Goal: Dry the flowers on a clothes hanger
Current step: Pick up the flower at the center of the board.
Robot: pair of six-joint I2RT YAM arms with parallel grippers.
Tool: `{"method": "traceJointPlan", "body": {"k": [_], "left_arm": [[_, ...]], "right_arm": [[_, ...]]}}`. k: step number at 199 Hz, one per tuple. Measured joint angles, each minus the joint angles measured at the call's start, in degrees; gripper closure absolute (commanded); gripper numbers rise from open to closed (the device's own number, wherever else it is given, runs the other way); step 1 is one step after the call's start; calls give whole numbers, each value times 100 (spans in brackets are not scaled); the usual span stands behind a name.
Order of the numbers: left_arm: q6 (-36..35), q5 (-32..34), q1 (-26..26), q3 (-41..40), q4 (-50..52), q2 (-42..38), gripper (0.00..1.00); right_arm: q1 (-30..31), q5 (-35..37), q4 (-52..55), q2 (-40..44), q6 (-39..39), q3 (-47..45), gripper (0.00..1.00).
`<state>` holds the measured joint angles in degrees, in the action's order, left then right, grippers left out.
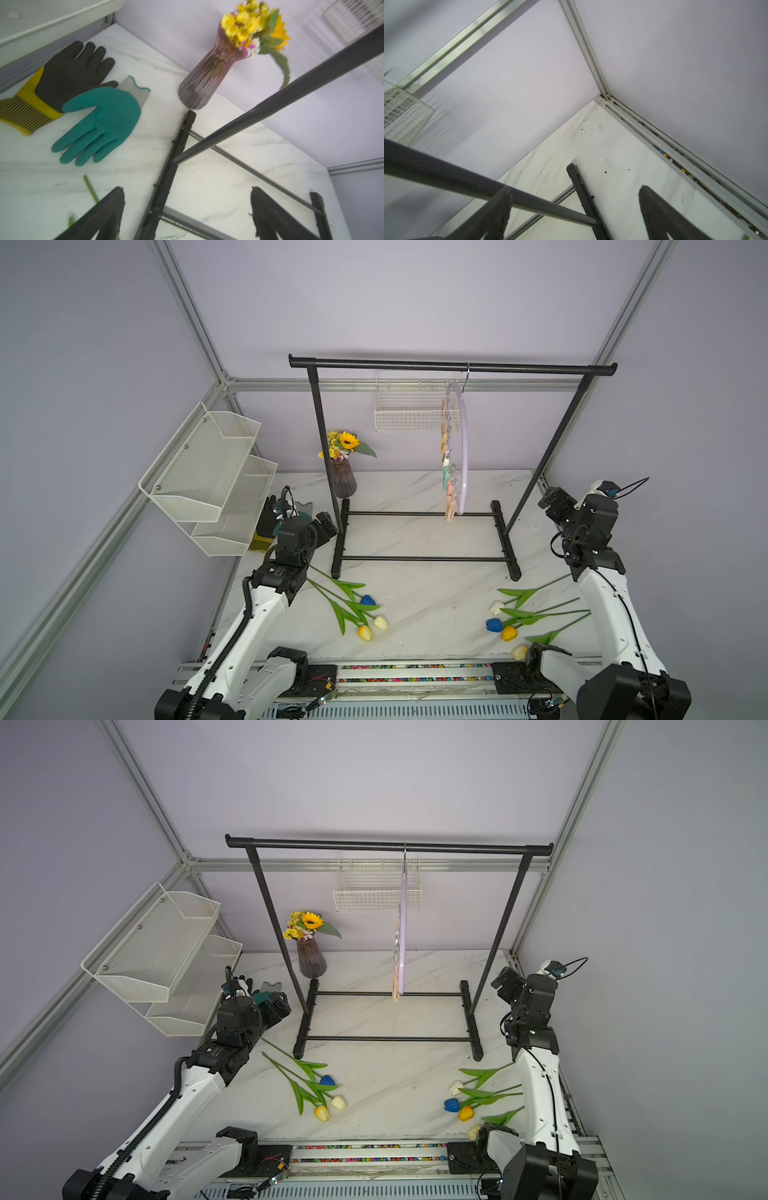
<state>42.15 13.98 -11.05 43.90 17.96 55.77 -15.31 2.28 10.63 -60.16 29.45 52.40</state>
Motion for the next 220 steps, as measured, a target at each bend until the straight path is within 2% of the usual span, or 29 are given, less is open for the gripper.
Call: {"method": "traceJointPlan", "body": {"k": [22, 44, 64, 80, 96, 119, 166, 220], "left_arm": [[356, 219, -2, -57, 643, 20, 2], [586, 302, -2, 28, 1244, 264, 4], [702, 216, -2, 105, 1615, 695, 27], [667, 79, -2, 131, 1875, 1060, 31], [612, 24, -2, 227, 2173, 1502, 45], [638, 17, -2, 374, 2465, 2103, 55], [632, 22, -2, 723, 2695, 3077, 59], [634, 74, 20, 922, 2688, 3311, 62]], "right_arm": [[0, -7, 474, 190, 341, 105, 3], [0, -415, 811, 382, 715, 201, 6], [0, -990, 1128, 402, 953, 382, 9], [9, -1456, 1399, 402, 1069, 459, 10], [33, -1818, 1692, 407, 1102, 457, 11], [76, -2236, 2044, 435, 1097, 354, 15], [595, -2496, 2404, 407, 1093, 127, 16], [990, -2490, 2413, 142, 1056, 127, 17]]}}
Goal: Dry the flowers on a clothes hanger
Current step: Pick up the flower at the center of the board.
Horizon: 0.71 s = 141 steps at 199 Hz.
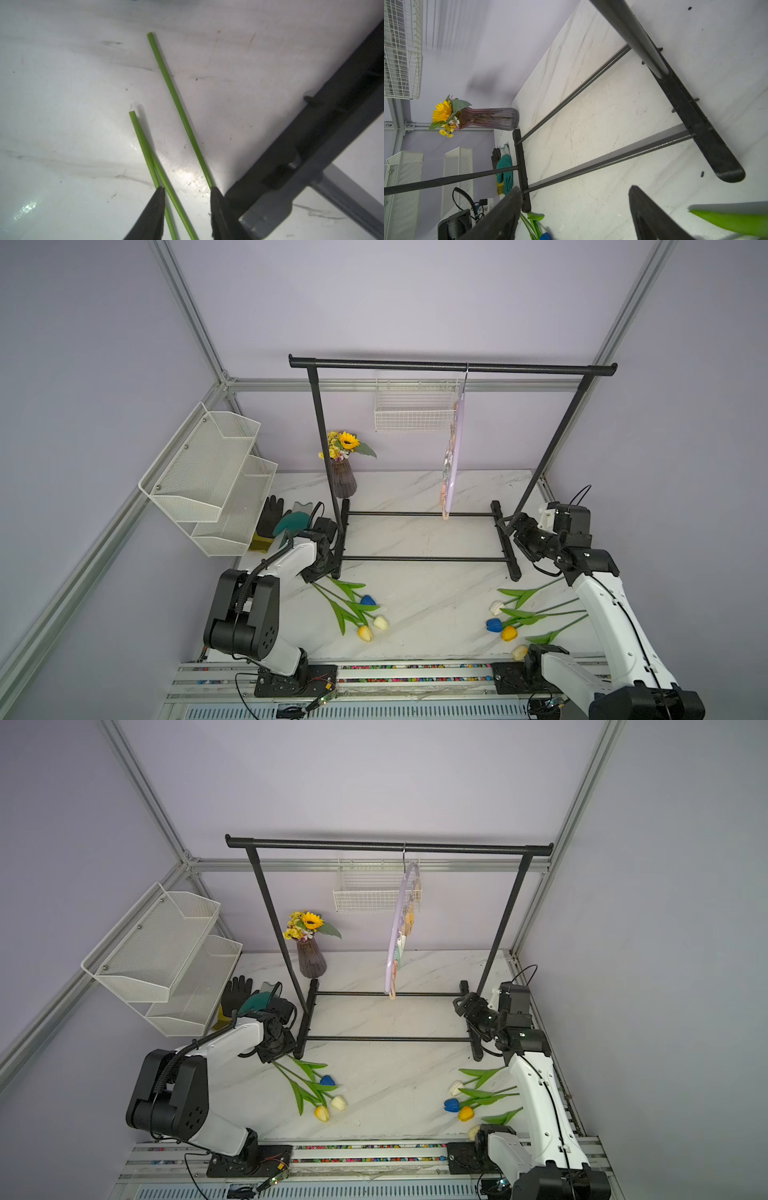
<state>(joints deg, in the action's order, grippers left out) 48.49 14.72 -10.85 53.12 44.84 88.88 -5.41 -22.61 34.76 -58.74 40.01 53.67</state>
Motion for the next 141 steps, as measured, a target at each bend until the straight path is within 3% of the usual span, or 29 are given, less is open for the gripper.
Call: {"method": "traceJointPlan", "body": {"k": [33, 141], "left_arm": [[7, -63, 44, 15, -94, 249, 71], [-2, -149, 107, 9, -527, 542, 78]], "right_arm": [[57, 17, -2, -4, -17, 0, 18], [175, 31, -55, -127, -46, 2, 18]]}}
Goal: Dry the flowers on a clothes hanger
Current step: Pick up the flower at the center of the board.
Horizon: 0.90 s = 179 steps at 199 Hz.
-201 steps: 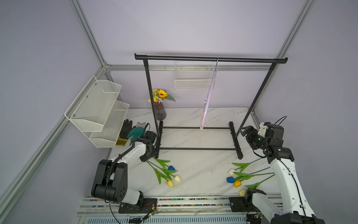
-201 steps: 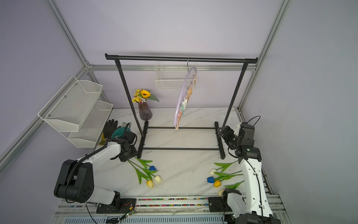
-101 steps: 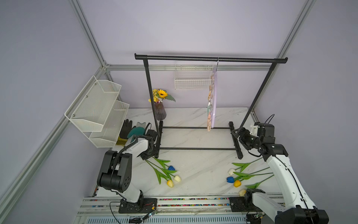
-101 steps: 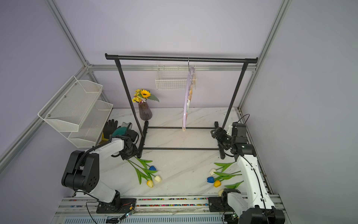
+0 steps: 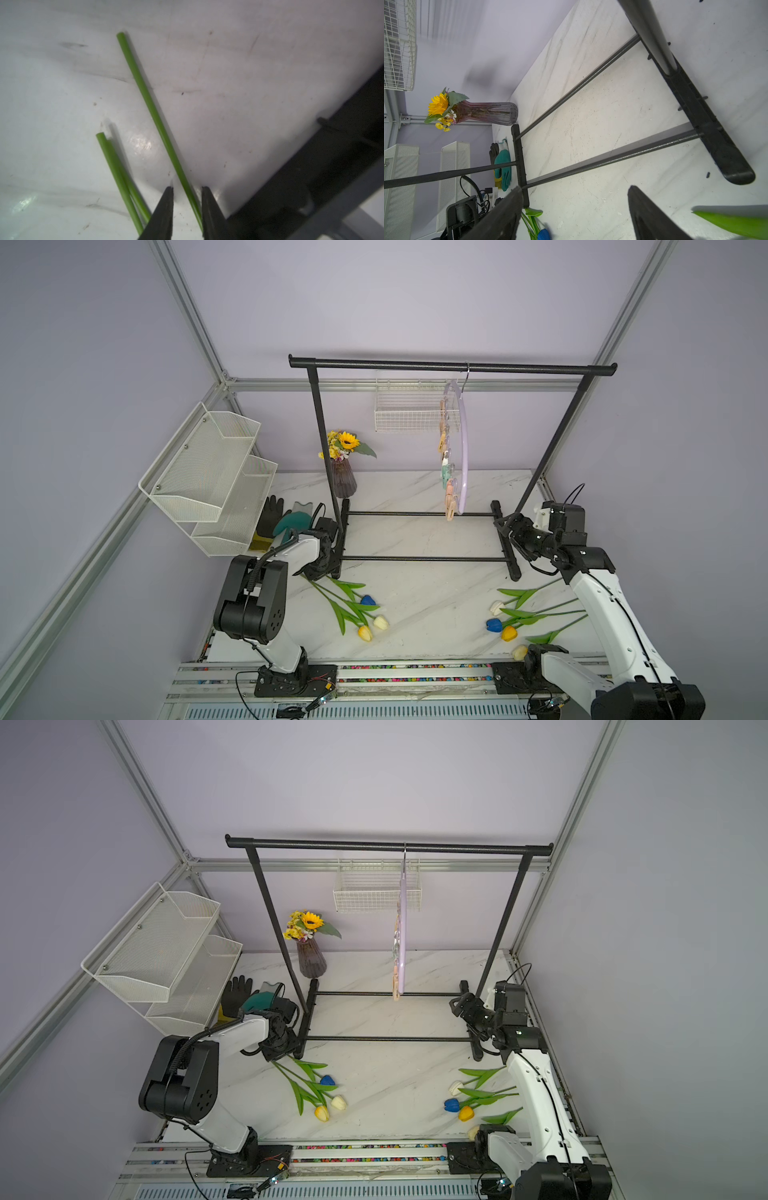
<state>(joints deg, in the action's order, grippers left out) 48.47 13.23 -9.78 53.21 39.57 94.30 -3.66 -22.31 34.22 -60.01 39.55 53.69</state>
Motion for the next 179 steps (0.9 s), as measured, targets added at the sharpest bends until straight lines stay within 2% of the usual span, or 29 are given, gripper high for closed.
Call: {"method": "traceJointPlan", "body": {"k": [40, 49, 82, 150, 179], "left_arm": [[-2, 4, 46, -20, -105, 2, 87], [-4, 2, 52, -20, -103, 2, 93], [55, 24, 79, -42, -66, -50, 98], [164, 184, 79, 15, 380, -997, 100], [186, 251, 79, 343, 649, -1648, 100]], "right_arm": [[42, 9, 2, -133, -11, 15, 19], [48, 11, -2, -140, -17, 20, 19], [57, 0, -15, -138, -26, 50, 19], [85, -87, -50, -138, -81, 245, 20], [109, -411, -393, -83, -83, 179, 22]]}}
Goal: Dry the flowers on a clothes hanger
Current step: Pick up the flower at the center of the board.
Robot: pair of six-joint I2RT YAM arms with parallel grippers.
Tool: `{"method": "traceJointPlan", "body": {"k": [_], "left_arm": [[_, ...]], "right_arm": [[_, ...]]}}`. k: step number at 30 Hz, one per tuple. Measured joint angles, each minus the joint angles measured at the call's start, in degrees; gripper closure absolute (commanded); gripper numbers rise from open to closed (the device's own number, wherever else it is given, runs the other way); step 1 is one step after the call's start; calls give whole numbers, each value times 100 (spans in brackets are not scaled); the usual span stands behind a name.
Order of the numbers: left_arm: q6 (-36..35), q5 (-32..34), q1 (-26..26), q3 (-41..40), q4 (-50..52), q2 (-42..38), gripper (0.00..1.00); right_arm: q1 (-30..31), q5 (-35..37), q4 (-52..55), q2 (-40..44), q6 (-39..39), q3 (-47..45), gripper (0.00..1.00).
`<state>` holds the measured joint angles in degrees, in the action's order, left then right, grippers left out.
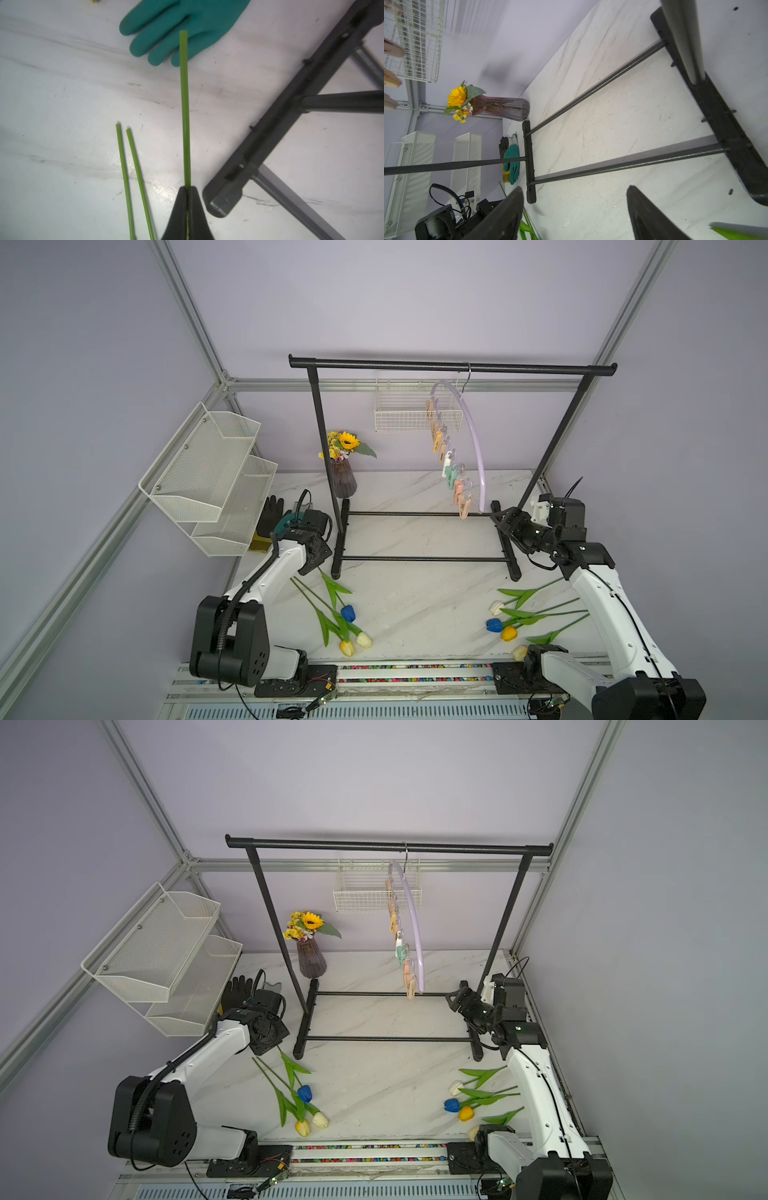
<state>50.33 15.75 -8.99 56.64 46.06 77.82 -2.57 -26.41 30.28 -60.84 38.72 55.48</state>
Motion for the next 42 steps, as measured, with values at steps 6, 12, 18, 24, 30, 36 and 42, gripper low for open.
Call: {"method": "traceJointPlan", "body": {"k": [6, 12, 18, 24, 30, 36, 42], "left_arm": [[-553, -492, 9, 192, -428, -1180, 100], [-1110, -1818, -46, -343, -1615, -2260, 100], [-1513, -2844, -553, -778, -2590, -2518, 100], [-1888, -3550, -1394, -876, -3547, -2149, 100], [-1928, -4026, -1786, -1099, -4839, -1523, 100], [-1823, -4157, -2050, -1102, -5834, -973, 100], [-1799, -4227, -2339, -1088, -6413, -601, 100]], "right_arm": [[188, -1043, -1333, 400, 37, -562, 22], [369, -1985, -2964, 533, 372, -1132, 21], [841, -2444, -4201, 396, 715, -1515, 22], [1427, -2485, -5158, 96, 916, -1823, 50], [1978, -2354, -6408, -378, 1174, -2337, 51], [2380, -2253, -7466, -920, 1307, -2562, 51], [2618, -2103, -8223, -1305, 1300, -2568, 51]]}}
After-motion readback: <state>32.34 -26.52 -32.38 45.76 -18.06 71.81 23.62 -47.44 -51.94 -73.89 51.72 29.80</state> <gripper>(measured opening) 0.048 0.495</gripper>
